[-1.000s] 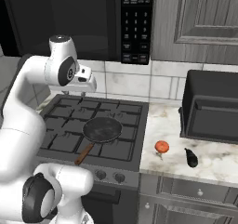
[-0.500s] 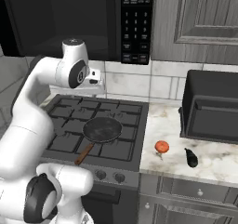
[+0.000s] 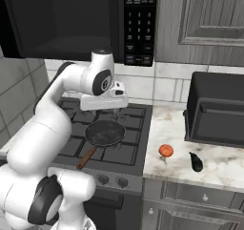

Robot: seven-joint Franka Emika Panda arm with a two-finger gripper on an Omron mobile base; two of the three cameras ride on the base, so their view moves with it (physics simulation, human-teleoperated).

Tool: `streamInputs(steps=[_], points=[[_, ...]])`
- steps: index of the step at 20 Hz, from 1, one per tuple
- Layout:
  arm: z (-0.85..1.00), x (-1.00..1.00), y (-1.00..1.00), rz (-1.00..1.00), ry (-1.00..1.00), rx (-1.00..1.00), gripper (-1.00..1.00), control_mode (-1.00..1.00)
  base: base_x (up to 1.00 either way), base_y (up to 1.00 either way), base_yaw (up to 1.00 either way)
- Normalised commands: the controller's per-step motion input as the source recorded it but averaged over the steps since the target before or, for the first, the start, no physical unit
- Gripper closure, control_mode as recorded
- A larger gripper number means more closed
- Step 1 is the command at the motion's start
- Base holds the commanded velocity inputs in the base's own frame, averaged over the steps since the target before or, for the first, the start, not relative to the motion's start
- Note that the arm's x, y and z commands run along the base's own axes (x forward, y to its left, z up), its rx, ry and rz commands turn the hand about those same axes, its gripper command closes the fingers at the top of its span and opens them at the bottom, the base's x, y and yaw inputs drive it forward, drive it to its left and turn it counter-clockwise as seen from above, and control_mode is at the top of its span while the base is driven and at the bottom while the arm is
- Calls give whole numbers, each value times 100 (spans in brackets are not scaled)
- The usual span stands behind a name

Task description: Put the squash and eggplant in the pan. Then turn on the front right burner and set the heat to medium.

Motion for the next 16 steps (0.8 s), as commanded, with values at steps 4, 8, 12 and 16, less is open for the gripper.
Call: streamInputs(steps=[4,8,12,16], points=[[-50,-23,-69,9,19,-1,-100,-100,0,0,0],[-52,-33,-40,6,13,-4,-100,-100,0,0,0],[-18,-22,-17,7,-3,-2,-100,-100,0,0,0],[0,-17,-10,3,-6,-1,-100,-100,0,0,0]])
